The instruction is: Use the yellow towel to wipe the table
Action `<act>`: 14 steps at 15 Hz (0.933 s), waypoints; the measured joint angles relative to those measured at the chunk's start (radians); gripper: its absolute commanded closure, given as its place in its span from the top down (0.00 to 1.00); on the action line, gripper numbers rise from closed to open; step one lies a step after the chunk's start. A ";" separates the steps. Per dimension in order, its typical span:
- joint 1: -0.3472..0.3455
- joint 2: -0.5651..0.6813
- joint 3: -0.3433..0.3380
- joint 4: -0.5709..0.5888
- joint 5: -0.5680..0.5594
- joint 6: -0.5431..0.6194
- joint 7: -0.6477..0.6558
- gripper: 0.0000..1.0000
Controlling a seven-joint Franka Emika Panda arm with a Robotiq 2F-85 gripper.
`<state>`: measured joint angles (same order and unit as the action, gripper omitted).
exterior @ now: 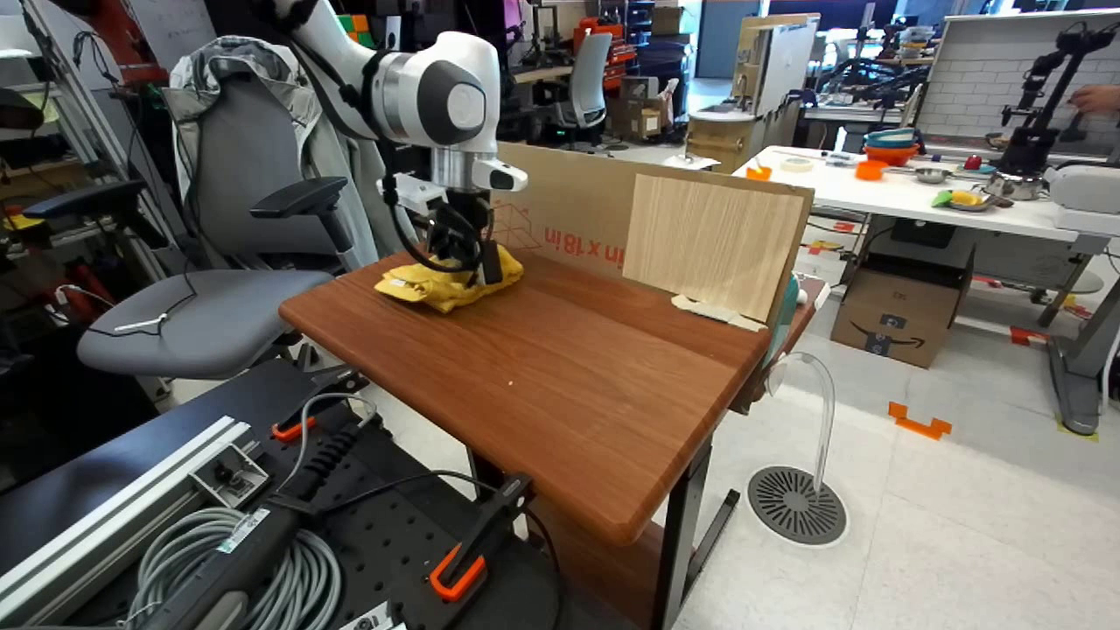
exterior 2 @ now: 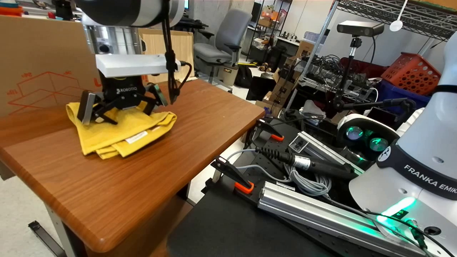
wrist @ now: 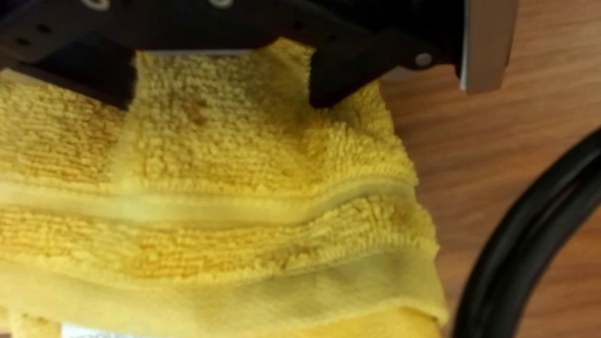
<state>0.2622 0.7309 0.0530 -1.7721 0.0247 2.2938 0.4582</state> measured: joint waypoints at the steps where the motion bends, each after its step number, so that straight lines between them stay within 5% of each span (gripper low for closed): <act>1: 0.006 -0.022 0.009 -0.040 0.000 0.000 -0.027 1.00; 8: 0.043 -0.162 0.072 -0.310 -0.015 0.002 -0.157 1.00; 14: 0.021 -0.104 0.062 -0.203 0.069 -0.045 -0.110 1.00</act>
<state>0.2828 0.6268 0.1150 -1.9752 0.0933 2.2488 0.3480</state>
